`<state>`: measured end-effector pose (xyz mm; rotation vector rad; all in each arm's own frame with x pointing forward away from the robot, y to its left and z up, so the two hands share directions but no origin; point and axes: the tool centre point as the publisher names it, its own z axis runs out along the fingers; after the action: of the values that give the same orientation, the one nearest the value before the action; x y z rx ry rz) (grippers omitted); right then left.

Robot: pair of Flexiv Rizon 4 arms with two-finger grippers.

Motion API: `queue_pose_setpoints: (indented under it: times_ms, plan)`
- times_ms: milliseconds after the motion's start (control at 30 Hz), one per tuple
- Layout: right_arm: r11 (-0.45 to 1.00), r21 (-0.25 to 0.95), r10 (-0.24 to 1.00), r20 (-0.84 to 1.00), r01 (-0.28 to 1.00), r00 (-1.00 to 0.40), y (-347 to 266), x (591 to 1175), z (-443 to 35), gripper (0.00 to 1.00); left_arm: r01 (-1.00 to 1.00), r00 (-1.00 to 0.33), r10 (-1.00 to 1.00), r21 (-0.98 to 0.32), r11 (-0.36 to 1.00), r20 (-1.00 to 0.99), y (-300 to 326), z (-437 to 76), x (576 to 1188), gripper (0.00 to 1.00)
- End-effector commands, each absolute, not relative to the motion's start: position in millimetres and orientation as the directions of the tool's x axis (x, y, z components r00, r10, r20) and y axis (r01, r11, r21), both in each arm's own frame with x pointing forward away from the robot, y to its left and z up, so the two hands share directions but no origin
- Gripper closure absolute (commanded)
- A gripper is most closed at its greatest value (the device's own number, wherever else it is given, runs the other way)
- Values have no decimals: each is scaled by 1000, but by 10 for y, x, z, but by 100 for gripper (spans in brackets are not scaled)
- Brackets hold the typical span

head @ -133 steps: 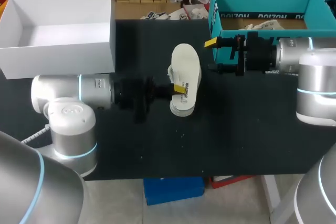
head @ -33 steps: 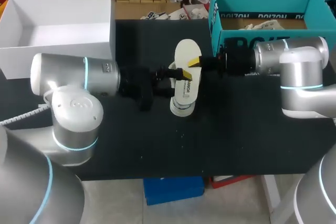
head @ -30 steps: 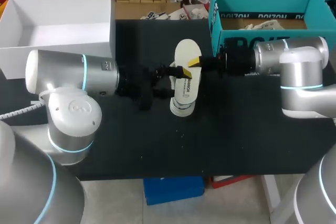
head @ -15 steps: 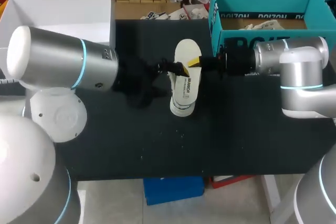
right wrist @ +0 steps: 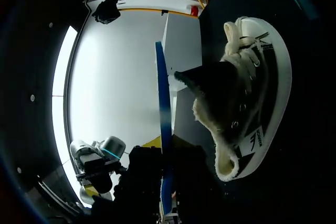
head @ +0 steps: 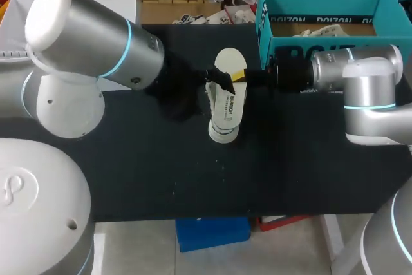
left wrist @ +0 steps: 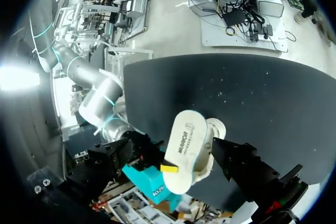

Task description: Take the shoe out of the shoebox, open the shoe tongue, remove and reinsert the insole, then place the shoe into the shoebox

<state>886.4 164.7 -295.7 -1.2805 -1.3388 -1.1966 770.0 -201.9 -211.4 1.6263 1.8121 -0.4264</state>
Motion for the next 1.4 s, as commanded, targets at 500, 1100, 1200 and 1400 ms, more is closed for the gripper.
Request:
queue_pose_setpoints:
  times_ms: [500, 1100, 1200, 1400]
  plan:
    - [-7, 57, 125, 991, 998, -55, 1659, 8870, -2966, 100, 973, -55, 874, 171, 155, -484, -2072, -2108, 7708, 0]
    - [-7, 57, 125, 991, 998, -55, 1659, 8870, -2966, 100, 990, 70, 936, 143, -21, -345, -2259, -2144, 7821, 0]
    - [-7, 57, 125, 991, 998, -55, 1659, 8870, -2966, 100, 990, 70, 936, 143, -21, -345, -2259, -2144, 7821, 0]
    - [-7, 57, 125, 991, 998, -55, 1659, 8870, -2966, 100, 990, 70, 936, 143, -21, -345, -2259, -2144, 7821, 0]
